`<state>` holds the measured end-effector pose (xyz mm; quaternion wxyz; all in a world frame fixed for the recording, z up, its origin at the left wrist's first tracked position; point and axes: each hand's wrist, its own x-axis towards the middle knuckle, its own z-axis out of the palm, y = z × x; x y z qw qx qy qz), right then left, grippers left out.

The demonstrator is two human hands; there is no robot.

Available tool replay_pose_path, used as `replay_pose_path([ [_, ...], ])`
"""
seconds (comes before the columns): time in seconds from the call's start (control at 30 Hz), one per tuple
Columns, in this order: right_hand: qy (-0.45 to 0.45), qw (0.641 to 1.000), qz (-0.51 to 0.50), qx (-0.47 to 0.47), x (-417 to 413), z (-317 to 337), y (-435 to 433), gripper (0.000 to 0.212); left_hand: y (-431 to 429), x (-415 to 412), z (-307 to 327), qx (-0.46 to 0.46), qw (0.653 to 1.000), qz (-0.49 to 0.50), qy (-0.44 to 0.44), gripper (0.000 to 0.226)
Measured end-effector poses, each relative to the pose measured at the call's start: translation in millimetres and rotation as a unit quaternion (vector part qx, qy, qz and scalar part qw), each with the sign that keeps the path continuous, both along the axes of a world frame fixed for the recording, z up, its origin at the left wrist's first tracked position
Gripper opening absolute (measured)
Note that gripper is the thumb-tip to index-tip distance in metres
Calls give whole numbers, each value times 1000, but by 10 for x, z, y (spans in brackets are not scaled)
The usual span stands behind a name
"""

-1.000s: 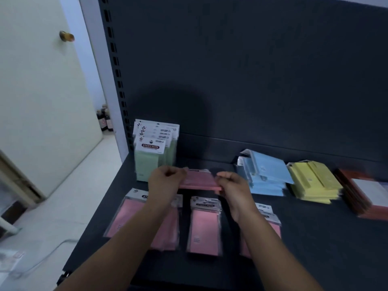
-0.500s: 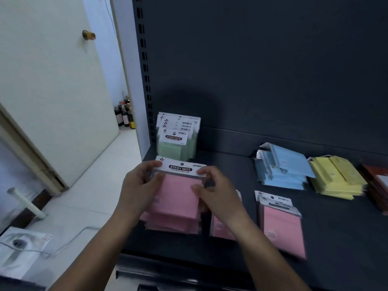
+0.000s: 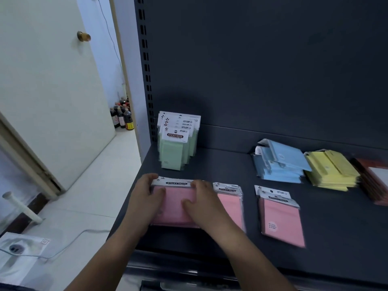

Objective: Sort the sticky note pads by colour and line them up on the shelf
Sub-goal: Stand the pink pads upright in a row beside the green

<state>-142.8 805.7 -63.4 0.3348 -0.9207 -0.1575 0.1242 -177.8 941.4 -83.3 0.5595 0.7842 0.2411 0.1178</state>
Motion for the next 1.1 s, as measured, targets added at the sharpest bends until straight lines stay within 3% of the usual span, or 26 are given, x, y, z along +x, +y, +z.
replay_pose_path([
  [0.2, 66, 995, -28, 72, -45, 33, -65, 69, -55, -20, 53, -187, 982, 5, 10, 39],
  [0.37, 103, 975, -81, 177, -41, 14, -78, 64, -27, 64, 117, -332, 939, 88, 1, 46],
  [0.43, 102, 952, -124, 259, -47, -35, -85, 53, 11, 83, 131, -375, 922, 94, 0, 39],
  [0.57, 116, 883, -192, 412, -24, -127, -72, 49, 47, 65, 116, -373, 927, -10, 32, 24],
  [0.73, 157, 788, -191, 564, 33, -136, -35, 60, 98, -65, 78, -288, 946, -102, -111, 35],
  [0.87, 107, 813, -130, 557, 63, -138, -47, 62, 137, -136, 82, -208, 954, -136, -164, 49],
  [1.0, 87, 877, -83, 465, 35, -182, -80, 68, 111, -174, 4, -128, 971, -152, -137, 62],
  [1.1, 22, 929, -46, 366, 24, -162, -67, 65, 125, -153, -48, -61, 976, -156, -136, 57],
])
